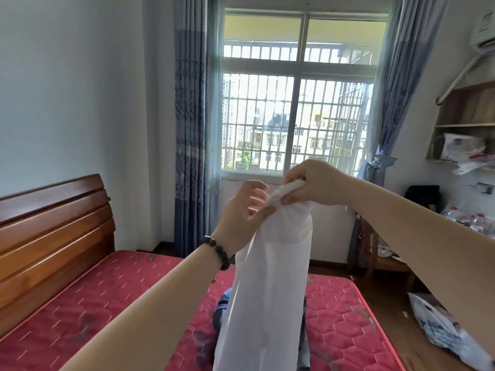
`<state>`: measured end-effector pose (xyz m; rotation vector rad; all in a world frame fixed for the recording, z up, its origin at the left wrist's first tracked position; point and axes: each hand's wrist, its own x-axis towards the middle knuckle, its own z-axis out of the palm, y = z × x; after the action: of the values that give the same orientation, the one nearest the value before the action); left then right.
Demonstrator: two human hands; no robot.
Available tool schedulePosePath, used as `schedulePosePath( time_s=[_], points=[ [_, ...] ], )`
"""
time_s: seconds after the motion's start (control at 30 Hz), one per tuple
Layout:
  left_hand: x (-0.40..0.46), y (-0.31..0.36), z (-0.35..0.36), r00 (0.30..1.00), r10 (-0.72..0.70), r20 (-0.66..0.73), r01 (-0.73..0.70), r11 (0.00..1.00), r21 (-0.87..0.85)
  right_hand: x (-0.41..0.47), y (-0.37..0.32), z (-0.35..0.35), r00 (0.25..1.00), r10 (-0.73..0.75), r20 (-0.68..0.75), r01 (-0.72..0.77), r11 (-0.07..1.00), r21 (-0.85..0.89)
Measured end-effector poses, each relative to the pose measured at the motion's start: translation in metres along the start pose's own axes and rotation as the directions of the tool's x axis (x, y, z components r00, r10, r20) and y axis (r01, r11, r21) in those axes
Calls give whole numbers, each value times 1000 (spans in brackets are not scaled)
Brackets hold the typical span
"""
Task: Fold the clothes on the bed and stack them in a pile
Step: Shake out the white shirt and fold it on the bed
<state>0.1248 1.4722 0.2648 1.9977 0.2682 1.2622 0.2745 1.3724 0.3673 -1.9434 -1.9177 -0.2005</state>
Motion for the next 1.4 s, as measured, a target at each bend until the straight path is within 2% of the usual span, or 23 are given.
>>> schedulePosePath(
  time_s=[0.07, 0.13, 0.23, 0.37, 0.57, 0.67, 0.83, 0.97, 1.03, 1.1, 1.4],
  points=[
    [-11, -13, -3, 996, 83, -36, -77, 989, 127, 1, -1, 0, 999, -1, -44, 1, 1000, 8],
    [-25, -26, -5, 991, 131, -16, -123, 961, 248, 2, -2, -1, 997, -8, -79, 9, 1000, 16],
    [-40, -43, -8, 995, 92, 37, -99, 938, 331, 3, -4, -4, 994, -20, -105, 20, 1000, -4],
    [-51, -47, -10, 996, 76, 56, -90, 945, 315, 3, -7, -5, 992, -26, -122, 31, 999, 44],
    [-63, -45, 0, 996, 93, -12, -84, 937, 340, 1, -6, -9, 991, -41, -127, 46, 998, 36],
    [-67, -45, 7, 998, 33, 49, -49, 917, 397, -2, -7, -10, 993, -41, -110, 43, 999, 15],
    [-61, -45, -6, 998, 14, 63, -34, 944, 328, -12, -2, -20, 998, -32, -53, 31, 999, -17],
    [-46, -44, -30, 1000, 27, 1, -26, 958, 286, -21, 5, -26, 998, 7, 58, 5, 978, -207],
    [-39, -40, -38, 1000, 7, 18, -11, 966, 259, -24, 4, -21, 991, 32, 131, 16, 937, -348],
    [-34, -37, -42, 999, 9, 50, -23, 961, 277, -25, 3, -12, 983, 66, 171, 7, 919, -395],
    [-49, -37, -51, 988, 63, 141, -113, 920, 375, -30, -1, 21, 990, -51, 134, 75, 981, -178]
  ],
)
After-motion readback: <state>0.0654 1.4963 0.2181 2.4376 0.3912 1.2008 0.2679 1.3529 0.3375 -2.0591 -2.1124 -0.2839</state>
